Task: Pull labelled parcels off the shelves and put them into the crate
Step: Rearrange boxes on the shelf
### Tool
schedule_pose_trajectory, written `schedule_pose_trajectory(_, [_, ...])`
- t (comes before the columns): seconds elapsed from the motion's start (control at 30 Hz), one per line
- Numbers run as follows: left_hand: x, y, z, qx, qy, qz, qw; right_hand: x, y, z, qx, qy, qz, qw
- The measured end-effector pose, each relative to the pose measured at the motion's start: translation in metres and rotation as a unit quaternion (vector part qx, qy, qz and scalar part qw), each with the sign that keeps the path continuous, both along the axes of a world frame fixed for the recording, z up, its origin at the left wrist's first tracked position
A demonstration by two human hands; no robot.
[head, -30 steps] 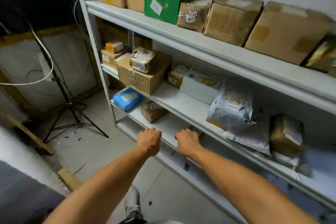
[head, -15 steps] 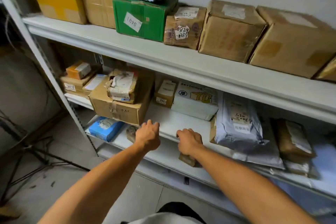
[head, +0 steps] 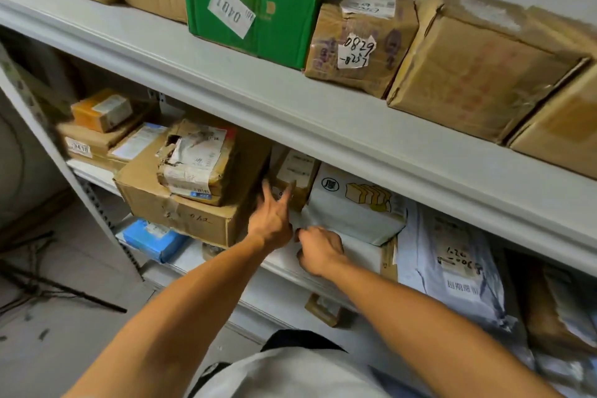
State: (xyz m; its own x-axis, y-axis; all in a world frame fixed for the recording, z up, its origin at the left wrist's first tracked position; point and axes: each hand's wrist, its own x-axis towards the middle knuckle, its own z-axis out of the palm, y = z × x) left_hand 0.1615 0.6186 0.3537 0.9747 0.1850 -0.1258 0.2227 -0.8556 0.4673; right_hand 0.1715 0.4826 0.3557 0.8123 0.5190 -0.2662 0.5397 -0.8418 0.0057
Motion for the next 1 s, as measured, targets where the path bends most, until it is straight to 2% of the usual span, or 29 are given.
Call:
schedule_pose_trajectory(0.17, [0.042,0.003,-0.028,-0.064,-0.030,0.004,0.997,0.028,0.003,-0.008,0.011,-0.014,0.028,0.999])
schedule_pose_trajectory(0.33, [0.052,0.004,-0.044,-0.115,-0.142,0.047,0.982,0.039,0.003,-0.015,0.001,-0.019,0.056,0.998])
schedule_pose_trajectory(0.47, [0.048,0.007,-0.042,-0.103,-0.208,0.060,0.971,0.035,0.005,-0.015,-0.021,-0.012,0.075,0.997])
schedule_pose_trajectory(0.53, [0.047,0.006,-0.034,-0.207,-0.243,0.103,0.942,0.033,0.007,-0.015,-0.019,-0.010,0.080,0.997])
schedule_pose_trajectory(0.63, [0.051,0.006,-0.030,-0.268,-0.227,0.166,0.921,0.028,0.011,-0.015,-0.013,-0.015,0.082,0.996])
schedule_pose_trajectory(0.73, [0.044,-0.003,-0.028,-0.248,-0.194,0.142,0.938,0.022,0.014,-0.015,0.003,-0.018,0.061,0.998])
schedule_pose_trajectory(0.8, [0.035,-0.006,-0.036,-0.171,-0.175,0.108,0.964,0.018,0.015,-0.016,0.038,-0.012,0.027,0.999])
schedule_pose_trajectory(1.0, [0.010,-0.008,-0.047,-0.178,-0.183,0.127,0.958,0.010,0.015,-0.025,0.221,0.046,-0.128,0.966])
